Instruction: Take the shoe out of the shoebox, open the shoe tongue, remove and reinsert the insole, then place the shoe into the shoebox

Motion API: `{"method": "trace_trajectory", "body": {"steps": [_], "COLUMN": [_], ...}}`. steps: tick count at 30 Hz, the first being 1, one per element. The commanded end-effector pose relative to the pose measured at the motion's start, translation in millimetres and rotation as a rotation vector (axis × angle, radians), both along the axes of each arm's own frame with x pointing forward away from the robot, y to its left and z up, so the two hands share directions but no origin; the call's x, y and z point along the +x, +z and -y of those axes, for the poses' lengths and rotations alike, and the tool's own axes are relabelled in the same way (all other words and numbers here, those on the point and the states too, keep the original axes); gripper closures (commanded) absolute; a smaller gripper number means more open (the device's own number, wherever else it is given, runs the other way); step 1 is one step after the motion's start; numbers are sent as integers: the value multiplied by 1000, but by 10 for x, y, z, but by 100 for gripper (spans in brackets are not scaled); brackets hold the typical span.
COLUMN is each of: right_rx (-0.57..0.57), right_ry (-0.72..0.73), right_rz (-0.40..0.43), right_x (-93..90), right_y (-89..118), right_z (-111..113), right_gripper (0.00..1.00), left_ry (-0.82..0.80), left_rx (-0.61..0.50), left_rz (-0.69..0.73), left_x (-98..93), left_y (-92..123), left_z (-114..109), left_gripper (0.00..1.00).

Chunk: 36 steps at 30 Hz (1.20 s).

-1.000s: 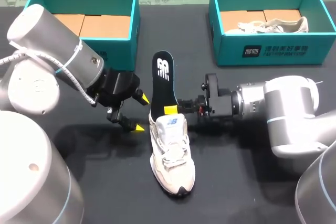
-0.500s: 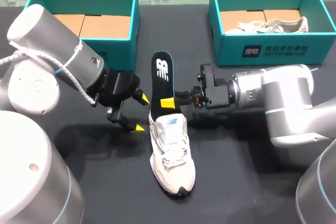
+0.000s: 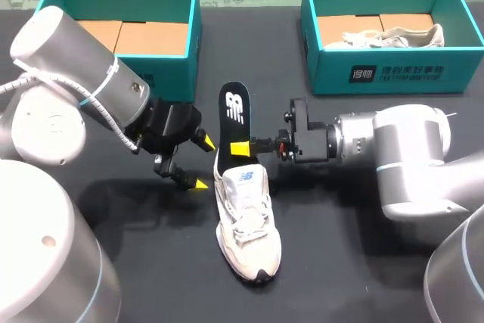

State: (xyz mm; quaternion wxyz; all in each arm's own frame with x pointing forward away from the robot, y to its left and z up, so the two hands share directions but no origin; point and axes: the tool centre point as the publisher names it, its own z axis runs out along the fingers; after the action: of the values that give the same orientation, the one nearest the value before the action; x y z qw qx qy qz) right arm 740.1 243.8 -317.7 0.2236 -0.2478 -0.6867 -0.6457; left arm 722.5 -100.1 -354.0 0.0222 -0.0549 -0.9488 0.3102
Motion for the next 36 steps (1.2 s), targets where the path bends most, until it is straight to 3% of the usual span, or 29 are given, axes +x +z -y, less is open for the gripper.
{"method": "trace_trajectory", "body": {"steps": [1,12,19,20,23,28,36], "right_rx": [1,13,35,28,22,11,-7], "right_ry": [-7,-32,-13,-7,6,20,24], "right_rz": [-12,-72,-49,-39,-16,11,47], "right_x": [-92,-315,-315,-296,-251,-194,-132], "right_y": [-87,-274,-197,-163,-86,4,138], "right_z": [8,37,3,-10,-29,-45,-33], "right_gripper": [100,100,100,85,70,66,67], "left_ry": [0,0,0,0,0,0,0], "left_rx": [2,2,2,2,2,2,2], "left_rz": [1,1,1,1,1,1,1], "left_x": [1,1,1,1,1,1,1], "left_y": [-11,-11,-11,-11,-11,-11,-11], "left_z": [12,12,12,12,12,12,12], "left_gripper": [0,0,0,0,0,0,0]}}
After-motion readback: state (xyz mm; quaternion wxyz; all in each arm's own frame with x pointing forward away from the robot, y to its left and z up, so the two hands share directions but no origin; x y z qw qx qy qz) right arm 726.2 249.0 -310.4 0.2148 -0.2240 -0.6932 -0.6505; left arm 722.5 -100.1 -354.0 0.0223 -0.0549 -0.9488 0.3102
